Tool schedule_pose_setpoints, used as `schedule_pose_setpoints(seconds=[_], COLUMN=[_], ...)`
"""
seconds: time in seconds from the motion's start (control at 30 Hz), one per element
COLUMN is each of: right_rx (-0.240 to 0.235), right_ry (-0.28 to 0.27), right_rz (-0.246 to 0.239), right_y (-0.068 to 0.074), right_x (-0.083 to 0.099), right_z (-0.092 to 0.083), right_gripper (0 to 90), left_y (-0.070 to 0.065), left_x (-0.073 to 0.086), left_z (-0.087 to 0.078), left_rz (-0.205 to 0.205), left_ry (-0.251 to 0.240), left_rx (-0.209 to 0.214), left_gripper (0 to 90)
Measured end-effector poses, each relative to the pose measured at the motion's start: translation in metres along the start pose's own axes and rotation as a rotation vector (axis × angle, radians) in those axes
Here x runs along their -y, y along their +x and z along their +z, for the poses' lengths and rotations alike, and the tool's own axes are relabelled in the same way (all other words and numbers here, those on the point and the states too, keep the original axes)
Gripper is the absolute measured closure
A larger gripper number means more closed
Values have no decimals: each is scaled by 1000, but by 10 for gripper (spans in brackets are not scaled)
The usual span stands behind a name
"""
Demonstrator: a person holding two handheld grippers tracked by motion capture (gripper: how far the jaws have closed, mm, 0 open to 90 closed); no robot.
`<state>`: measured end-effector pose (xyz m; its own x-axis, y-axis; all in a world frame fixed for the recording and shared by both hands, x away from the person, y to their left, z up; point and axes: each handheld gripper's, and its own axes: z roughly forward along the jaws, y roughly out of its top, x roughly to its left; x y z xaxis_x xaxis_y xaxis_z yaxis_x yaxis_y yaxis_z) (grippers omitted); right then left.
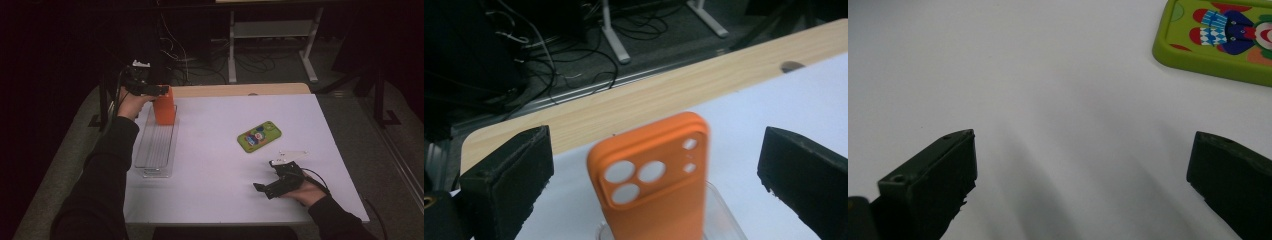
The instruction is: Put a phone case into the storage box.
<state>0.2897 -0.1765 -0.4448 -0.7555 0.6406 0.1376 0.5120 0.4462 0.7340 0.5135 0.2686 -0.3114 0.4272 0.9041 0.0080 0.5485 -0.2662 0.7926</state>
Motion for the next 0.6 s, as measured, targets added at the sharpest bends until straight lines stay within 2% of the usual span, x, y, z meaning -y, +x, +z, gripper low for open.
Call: schedule_pose_setpoints(seconds=[0.1, 0.17, 0.27, 0.33, 0.5, 0.6], right_rx=[1, 1, 5, 6, 6, 6], right_ry=[-10, -12, -20, -20, -15, -19], right_rz=[-1, 11, -8, -2, 7, 9], right_y=[-1, -1, -3, -3, -1, -1], right_x=[0, 0, 0, 0, -1, -1], right_z=[-1, -3, -4, -4, -5, -5], right_gripper=[0, 0, 0, 0, 0, 0], left_y=[-7, -15, -26, -35, -56, -70], left_x=[-1, 0, 3, 6, 14, 20], left_z=[-9, -14, -19, -22, -28, -31], left_rz=[14, 29, 46, 50, 85, 110], left_ry=[-3, -6, -2, -1, -2, 7], left_rx=[46, 93, 145, 181, 258, 290], left_gripper=[11, 11, 11, 11, 11, 11])
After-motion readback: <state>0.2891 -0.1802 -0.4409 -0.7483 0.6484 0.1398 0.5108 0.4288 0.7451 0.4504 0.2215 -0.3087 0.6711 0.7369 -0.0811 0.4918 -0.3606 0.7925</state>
